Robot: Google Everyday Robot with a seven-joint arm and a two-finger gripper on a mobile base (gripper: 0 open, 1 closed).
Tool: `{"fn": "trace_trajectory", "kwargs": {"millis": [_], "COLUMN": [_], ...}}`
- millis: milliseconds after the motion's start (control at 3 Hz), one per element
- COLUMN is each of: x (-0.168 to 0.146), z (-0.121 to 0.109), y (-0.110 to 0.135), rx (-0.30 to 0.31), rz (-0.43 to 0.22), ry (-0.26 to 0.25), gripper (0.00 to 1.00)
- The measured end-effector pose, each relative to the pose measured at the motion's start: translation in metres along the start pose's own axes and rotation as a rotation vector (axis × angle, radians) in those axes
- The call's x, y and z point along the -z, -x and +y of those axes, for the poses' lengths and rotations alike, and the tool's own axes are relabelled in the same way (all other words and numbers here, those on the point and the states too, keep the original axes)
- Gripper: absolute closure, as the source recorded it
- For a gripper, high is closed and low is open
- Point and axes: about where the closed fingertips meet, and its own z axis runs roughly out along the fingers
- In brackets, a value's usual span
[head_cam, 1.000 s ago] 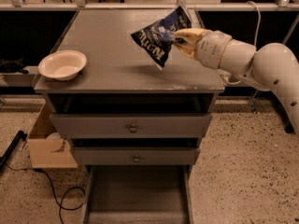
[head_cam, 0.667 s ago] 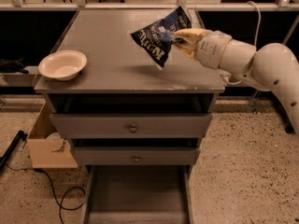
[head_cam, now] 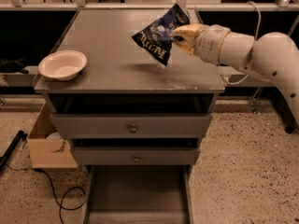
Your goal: Pick blue chip bag from bottom drawer and place on counter
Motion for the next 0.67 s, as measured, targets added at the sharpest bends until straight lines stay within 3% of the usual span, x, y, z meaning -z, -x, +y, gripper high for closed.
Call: {"fn": "trace_trajectory", "kwargs": {"millis": [667], "x": [-0.0020], "z": [0.0013], "y": [0.0010], "rx": [0.017], "rz": [-0.014], "ry": [0.024], "gripper": [1.00]}}
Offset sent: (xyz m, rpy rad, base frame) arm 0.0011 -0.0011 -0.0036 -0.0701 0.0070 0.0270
